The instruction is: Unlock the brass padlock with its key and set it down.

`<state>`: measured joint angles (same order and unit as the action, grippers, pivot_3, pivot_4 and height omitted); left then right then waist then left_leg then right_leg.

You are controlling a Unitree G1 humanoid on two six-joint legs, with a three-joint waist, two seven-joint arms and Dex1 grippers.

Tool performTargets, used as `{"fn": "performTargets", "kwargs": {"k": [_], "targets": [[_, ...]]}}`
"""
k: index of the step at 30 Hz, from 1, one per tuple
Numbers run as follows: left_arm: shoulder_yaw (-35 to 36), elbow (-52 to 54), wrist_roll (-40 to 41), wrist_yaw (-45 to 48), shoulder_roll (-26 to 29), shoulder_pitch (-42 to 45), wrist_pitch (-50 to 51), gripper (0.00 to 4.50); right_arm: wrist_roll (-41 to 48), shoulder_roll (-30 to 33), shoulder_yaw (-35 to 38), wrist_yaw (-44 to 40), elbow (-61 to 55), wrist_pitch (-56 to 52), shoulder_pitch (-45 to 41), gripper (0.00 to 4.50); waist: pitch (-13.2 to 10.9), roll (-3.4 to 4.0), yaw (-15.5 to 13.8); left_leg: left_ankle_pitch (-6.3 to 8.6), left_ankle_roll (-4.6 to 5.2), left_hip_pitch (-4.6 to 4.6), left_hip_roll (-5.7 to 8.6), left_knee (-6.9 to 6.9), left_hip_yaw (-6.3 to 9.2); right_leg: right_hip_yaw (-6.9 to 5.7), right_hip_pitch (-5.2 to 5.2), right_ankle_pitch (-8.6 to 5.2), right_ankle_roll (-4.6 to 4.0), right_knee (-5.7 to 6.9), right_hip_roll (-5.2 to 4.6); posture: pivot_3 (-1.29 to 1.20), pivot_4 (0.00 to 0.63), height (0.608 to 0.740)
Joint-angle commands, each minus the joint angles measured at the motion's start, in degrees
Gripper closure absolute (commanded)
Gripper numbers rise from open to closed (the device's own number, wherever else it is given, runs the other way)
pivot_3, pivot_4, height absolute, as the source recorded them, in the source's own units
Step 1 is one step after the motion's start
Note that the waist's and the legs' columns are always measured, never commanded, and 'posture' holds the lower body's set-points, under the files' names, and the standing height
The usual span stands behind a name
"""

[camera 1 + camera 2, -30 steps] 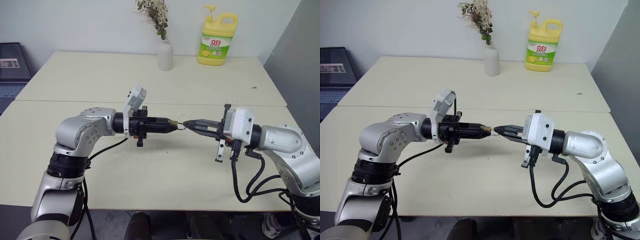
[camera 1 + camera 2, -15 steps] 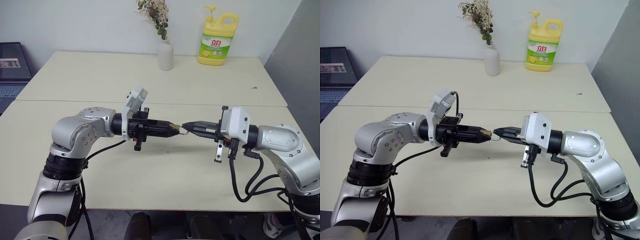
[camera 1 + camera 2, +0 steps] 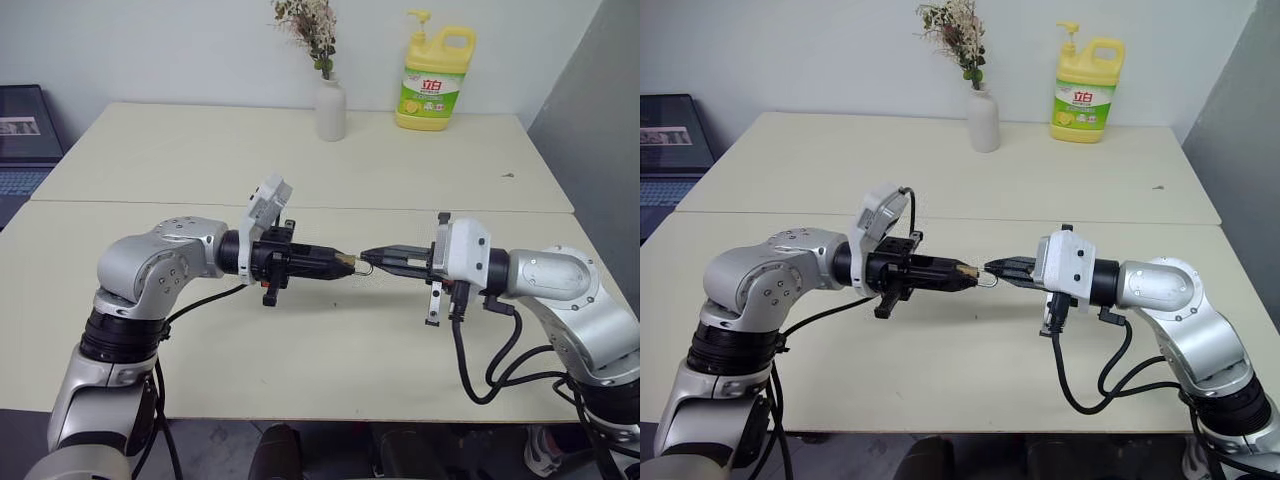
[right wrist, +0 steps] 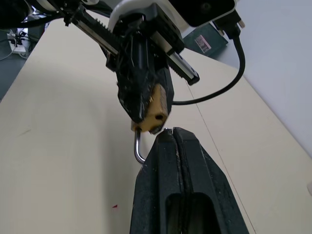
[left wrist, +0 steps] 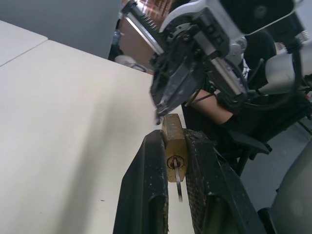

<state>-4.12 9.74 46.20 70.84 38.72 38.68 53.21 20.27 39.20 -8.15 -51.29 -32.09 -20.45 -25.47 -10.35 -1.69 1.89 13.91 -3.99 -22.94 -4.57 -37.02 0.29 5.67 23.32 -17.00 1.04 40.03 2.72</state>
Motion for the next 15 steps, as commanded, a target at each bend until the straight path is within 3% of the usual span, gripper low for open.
{"fn": "performTargets", "kwargs": {"k": [1,15], "targets": [[1.2,2.4,1.0,1.4,0.8,-0.1,-1.1,4.33,-0.2,0.3,0.1,-1.1,-0.6,1.6,0.4,4.50,0.0,0.00,0.0,0.00,0.00,0.00,0.00,0.00,0.00,0.00,0.00,0.00,0.00,0.00,0.00,0.00,0.150,0.740],[1.7,2.4,1.0,0.8,0.4,-0.4,-1.4,4.33,-0.3,0.7,-1.3,-4.5,-1.3,2.0,1.8,4.50,0.0,0.00,0.0,0.00,0.00,0.00,0.00,0.00,0.00,0.00,0.00,-0.01,0.02,0.00,0.00,0.00,0.150,0.740]]}}
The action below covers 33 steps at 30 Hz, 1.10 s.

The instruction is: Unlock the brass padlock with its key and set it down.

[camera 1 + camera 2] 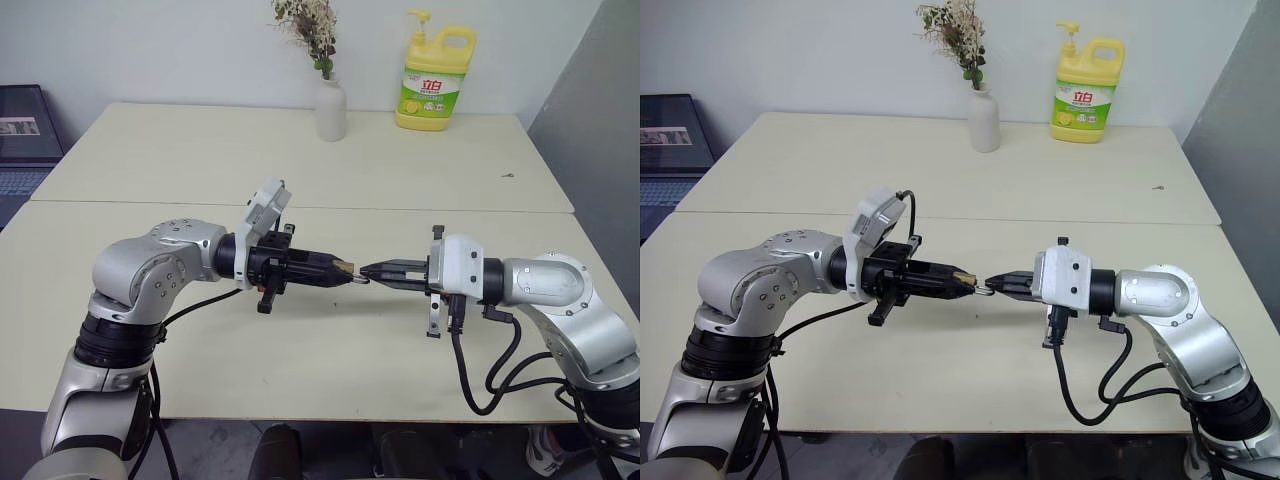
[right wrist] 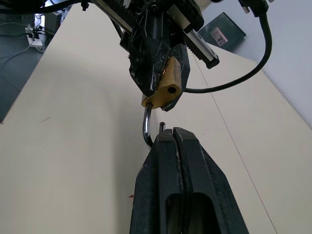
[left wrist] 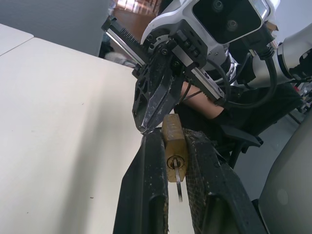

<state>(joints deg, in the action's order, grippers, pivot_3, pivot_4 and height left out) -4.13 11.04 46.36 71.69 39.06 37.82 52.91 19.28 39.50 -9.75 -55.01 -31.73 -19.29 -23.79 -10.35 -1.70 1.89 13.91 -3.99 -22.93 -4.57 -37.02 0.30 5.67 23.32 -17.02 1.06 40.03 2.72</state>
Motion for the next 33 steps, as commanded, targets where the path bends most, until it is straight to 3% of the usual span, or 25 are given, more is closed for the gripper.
{"fn": "performTargets", "kwargs": {"k": [1,16,22,25,33], "targets": [[1.7,1.1,0.9,-0.1,0.1,0.5,-1.1,4.33,0.7,0.4,0.3,-0.9,-1.7,0.8,0.3,4.50,0.0,0.00,0.0,0.00,0.00,0.00,0.00,0.00,0.00,0.00,0.00,0.00,0.00,0.00,0.00,0.00,0.150,0.740],[1.7,1.3,1.5,-0.6,-0.2,0.3,-1.3,4.33,1.3,0.4,0.1,-1.6,-1.4,-0.4,1.3,4.50,0.0,0.00,0.0,0.00,0.00,0.00,0.00,0.00,0.01,0.00,0.00,0.00,0.00,0.00,0.00,0.00,0.150,0.740],[0.7,0.4,-1.6,-3.9,-1.0,-0.6,-3.4,4.33,-0.9,4.8,1.8,-1.8,-0.1,-1.3,3.1,4.50,0.0,0.00,0.0,0.00,0.00,0.00,0.01,0.00,-0.01,0.02,0.00,0.00,0.00,-0.02,0.00,0.00,0.150,0.740],[-0.8,-0.1,-5.7,-6.8,-1.9,-2.0,-6.2,4.33,0.3,5.9,5.0,-1.1,0.1,-1.8,4.1,3.92,0.0,0.00,-0.1,0.00,0.00,0.00,0.01,0.00,0.00,0.02,0.00,0.00,0.00,-0.02,0.00,0.00,0.150,0.740],[-4.3,-1.8,-10.6,-11.8,-6.3,-6.4,-7.3,4.33,1.1,7.0,3.9,-0.6,-3.8,-5.7,8.0,1.02,0.0,0.00,0.0,0.00,0.00,-0.01,0.01,0.01,0.00,0.02,0.00,0.00,0.00,-0.03,0.00,0.00,0.150,0.740]]}}
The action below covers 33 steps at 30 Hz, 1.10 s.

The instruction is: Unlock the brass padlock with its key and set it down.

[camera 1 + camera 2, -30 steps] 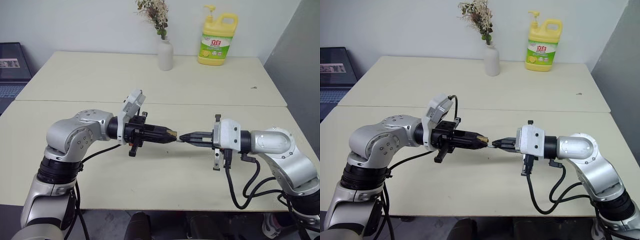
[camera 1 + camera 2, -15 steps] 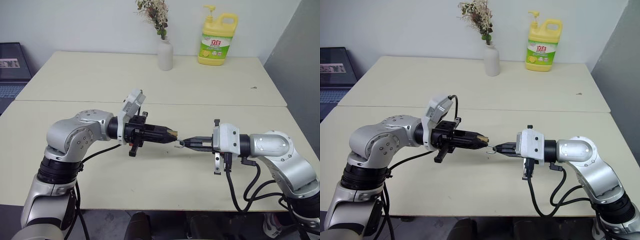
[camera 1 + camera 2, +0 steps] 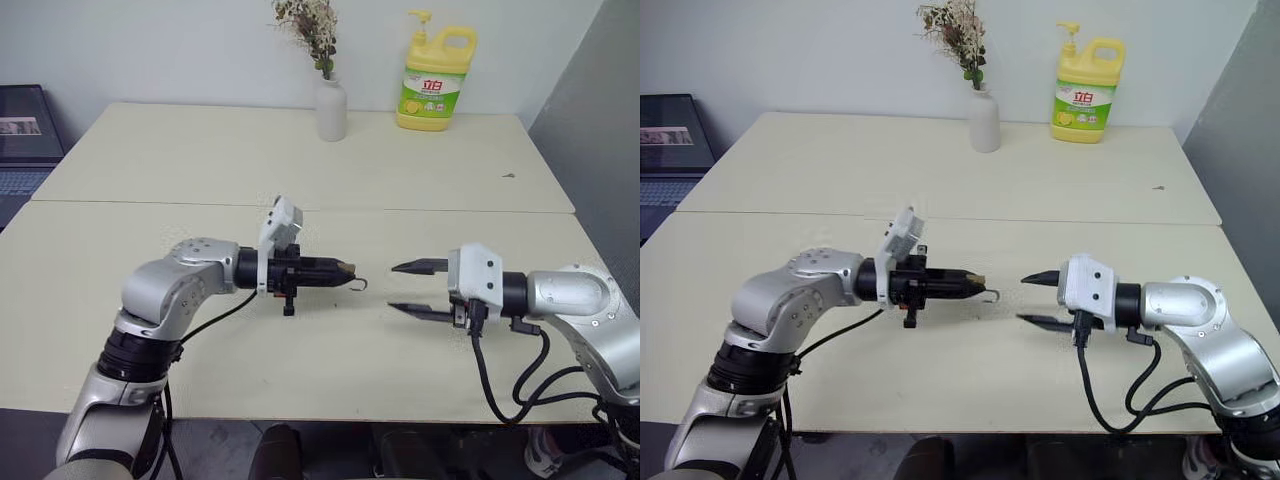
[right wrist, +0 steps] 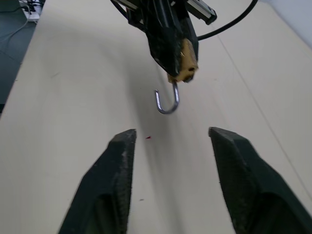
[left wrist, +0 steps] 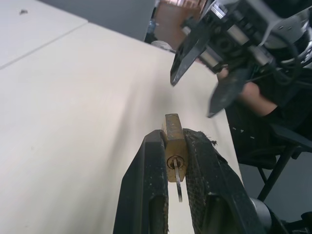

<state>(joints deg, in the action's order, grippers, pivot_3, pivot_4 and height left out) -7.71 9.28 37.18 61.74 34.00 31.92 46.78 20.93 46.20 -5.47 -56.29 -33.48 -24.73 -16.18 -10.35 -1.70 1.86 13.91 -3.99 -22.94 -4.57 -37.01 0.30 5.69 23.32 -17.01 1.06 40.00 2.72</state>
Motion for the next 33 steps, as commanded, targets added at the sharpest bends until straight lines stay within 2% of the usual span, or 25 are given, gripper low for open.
{"fn": "performTargets", "kwargs": {"k": [1,3,7,19,20,23,27,33], "targets": [[-1.2,-0.6,-2.1,-2.5,-1.8,-0.8,-1.1,4.33,-1.2,0.0,-1.1,1.4,-1.9,-0.7,0.3,0.71,0.0,0.00,0.0,0.00,0.00,0.01,0.00,-0.01,-0.01,0.01,0.00,0.00,0.01,0.01,0.00,0.00,0.150,0.740],[-2.6,-1.8,-3.7,-2.8,-2.2,-1.4,-1.3,4.33,-2.2,-0.2,-2.3,3.2,-1.8,-3.6,-0.1,0.01,0.0,0.00,0.0,0.00,0.00,0.01,0.00,-0.02,0.00,0.01,0.00,0.00,0.01,0.02,0.00,0.00,0.150,0.740],[-4.4,-5.6,-6.7,-4.3,-4.8,-1.8,-2.9,4.33,-2.1,0.2,-4.5,3.9,-2.1,-9.3,-1.8,0.00,0.0,0.00,0.0,0.00,0.00,0.02,0.01,-0.02,0.00,0.01,0.00,0.01,0.01,0.02,0.00,0.00,0.150,0.740],[-4.2,-11.7,-9.3,-6.2,-9.4,-0.5,-3.4,4.33,-1.7,-1.2,-5.0,5.1,-1.7,-14.3,-4.4,0.00,0.0,0.00,0.0,0.00,0.00,0.00,0.02,-0.01,0.02,0.00,-0.01,0.01,0.00,0.01,0.00,0.00,0.150,0.740],[-4.4,-12.9,-9.8,-6.1,-9.7,-0.2,-3.8,3.77,-1.6,-1.2,-5.0,5.1,-1.8,-14.5,-4.3,0.00,0.0,0.00,0.0,0.00,0.00,0.00,0.02,-0.01,0.02,0.00,-0.01,0.01,0.00,0.01,0.00,0.00,0.150,0.740],[-4.4,-16.2,-10.5,-5.9,-10.7,0.8,-5.0,3.09,-1.6,-1.0,-5.0,5.3,-1.9,-14.7,-3.8,0.00,0.0,0.00,0.0,0.00,0.00,0.00,0.03,-0.01,0.03,0.00,-0.01,0.01,0.00,0.01,0.00,0.00,0.150,0.740],[-4.6,-19.6,-11.7,-5.2,-11.8,2.1,-7.0,1.82,-1.6,-0.7,-5.0,5.1,-1.8,-14.5,-3.2,0.00,0.0,0.00,0.0,0.00,0.00,0.00,0.04,-0.01,0.03,0.00,-0.01,0.02,0.01,0.01,0.00,0.00,0.150,0.740],[-3.5,-20.2,-12.3,-3.2,-9.3,3.1,-7.9,0.02,-1.4,-0.1,-4.8,4.4,-1.7,-14.0,-2.4,0.00,0.0,0.00,0.0,0.00,0.00,0.01,0.04,0.00,0.04,0.00,-0.01,0.01,0.01,0.01,0.00,0.00,0.150,0.740]]}}
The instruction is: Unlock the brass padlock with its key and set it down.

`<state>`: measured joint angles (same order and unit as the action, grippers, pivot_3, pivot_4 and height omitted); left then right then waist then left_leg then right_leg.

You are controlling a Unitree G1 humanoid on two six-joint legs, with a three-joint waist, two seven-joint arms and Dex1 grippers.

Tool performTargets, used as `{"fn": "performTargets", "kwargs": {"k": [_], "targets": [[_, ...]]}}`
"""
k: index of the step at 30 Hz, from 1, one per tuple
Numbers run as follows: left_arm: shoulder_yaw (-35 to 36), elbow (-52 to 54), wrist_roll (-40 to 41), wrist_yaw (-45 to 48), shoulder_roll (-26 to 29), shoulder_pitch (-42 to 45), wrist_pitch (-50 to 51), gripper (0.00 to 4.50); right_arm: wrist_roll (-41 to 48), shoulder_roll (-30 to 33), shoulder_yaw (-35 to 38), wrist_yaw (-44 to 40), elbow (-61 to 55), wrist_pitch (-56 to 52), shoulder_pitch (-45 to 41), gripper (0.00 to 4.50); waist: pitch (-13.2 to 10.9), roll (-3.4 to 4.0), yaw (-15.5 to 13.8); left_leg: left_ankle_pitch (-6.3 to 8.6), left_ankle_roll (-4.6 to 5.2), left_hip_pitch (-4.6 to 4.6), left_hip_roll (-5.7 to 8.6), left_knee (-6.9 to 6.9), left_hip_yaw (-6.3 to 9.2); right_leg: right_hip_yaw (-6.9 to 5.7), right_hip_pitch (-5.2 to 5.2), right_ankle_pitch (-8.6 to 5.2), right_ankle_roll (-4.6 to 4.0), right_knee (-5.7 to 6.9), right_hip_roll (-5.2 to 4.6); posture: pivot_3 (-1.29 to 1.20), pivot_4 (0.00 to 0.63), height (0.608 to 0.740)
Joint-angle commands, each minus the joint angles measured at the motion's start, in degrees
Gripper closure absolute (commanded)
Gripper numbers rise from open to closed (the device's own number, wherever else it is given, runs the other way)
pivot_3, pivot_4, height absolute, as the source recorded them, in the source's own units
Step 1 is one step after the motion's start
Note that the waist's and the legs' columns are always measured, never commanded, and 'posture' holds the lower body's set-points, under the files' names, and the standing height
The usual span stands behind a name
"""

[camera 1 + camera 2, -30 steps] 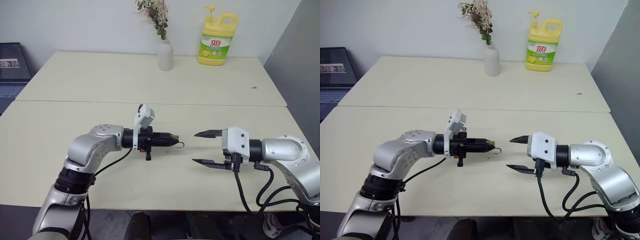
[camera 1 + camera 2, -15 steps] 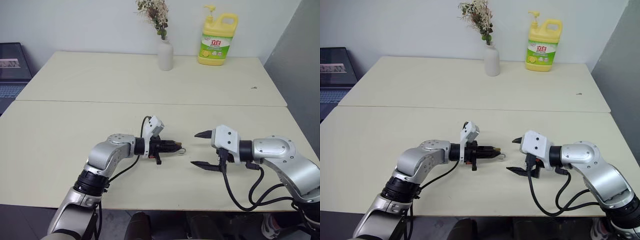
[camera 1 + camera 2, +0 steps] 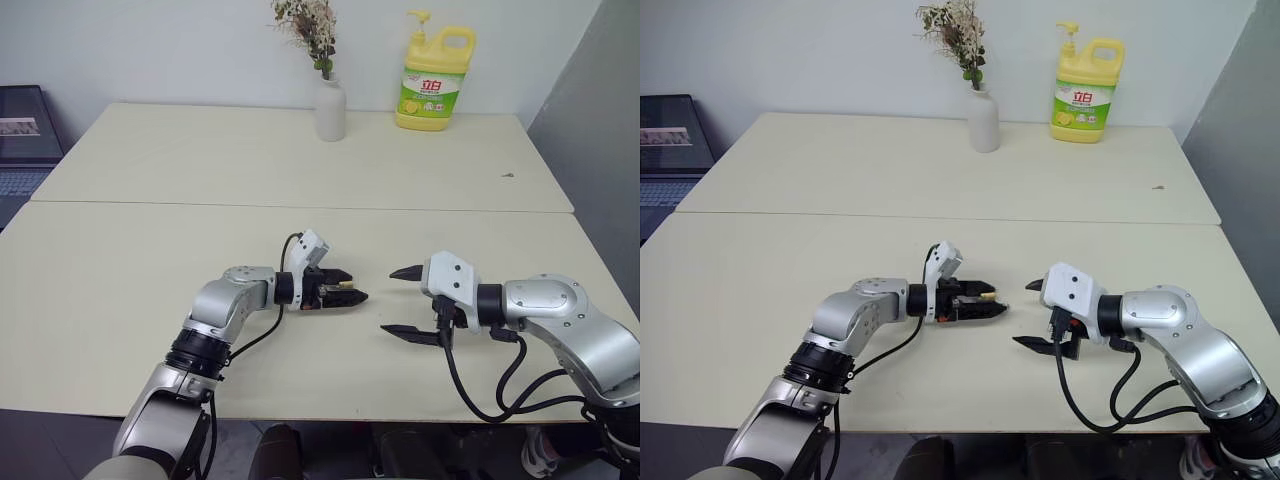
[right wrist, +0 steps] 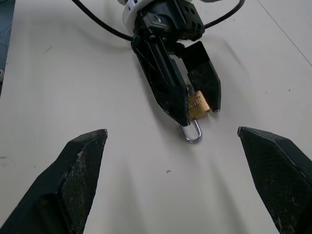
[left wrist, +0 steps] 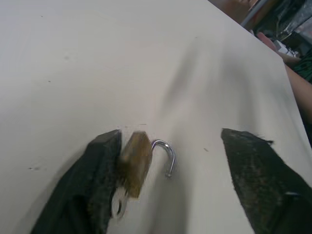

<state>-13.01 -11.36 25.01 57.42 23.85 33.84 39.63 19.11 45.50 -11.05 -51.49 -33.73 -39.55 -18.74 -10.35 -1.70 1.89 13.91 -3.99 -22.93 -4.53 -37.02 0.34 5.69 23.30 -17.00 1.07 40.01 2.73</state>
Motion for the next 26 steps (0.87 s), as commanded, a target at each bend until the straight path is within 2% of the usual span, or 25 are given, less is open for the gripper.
{"fn": "performTargets", "kwargs": {"k": [1,8,16,21,26], "targets": [[1.8,0.3,-0.4,1.2,1.1,1.2,-1.0,0.02,0.4,0.6,0.8,-0.4,-1.3,0.8,0.2,0.00,0.0,0.00,0.0,0.00,0.00,0.00,0.00,0.00,0.00,0.00,0.00,0.00,0.01,0.00,0.00,0.00,0.150,0.740],[5.2,6.1,-4.5,1.6,8.1,-0.4,-11.4,0.02,0.5,0.9,1.6,-0.5,-0.7,1.2,0.9,0.00,0.0,0.00,0.1,0.00,0.00,0.00,-0.02,0.01,0.01,-0.01,0.00,0.00,0.00,-0.01,0.00,0.00,0.150,0.740],[11.9,24.5,-6.1,3.5,22.2,-15.0,-17.2,0.02,0.3,-0.5,3.5,1.2,0.0,3.7,3.3,0.00,0.0,0.00,0.2,0.00,-0.01,0.01,-0.06,0.05,-0.05,0.00,0.03,-0.02,0.00,-0.04,-0.02,0.00,0.150,0.740],[20.0,31.6,-1.7,2.2,25.1,-23.2,-14.9,0.02,0.1,-2.0,5.6,2.1,3.2,7.0,3.6,0.00,0.0,0.00,0.1,0.00,-0.01,0.01,-0.07,0.04,-0.09,-0.01,0.03,-0.03,0.03,-0.05,-0.04,0.00,0.150,0.740],[23.6,35.2,1.0,2.3,25.9,-28.2,-12.8,0.02,0.5,-0.4,6.4,-0.7,5.7,9.4,3.4,0.00,0.0,0.00,0.0,0.00,-0.01,0.02,-0.07,0.04,-0.12,0.00,0.03,-0.03,0.03,-0.05,-0.05,0.00,0.150,0.740]]}}
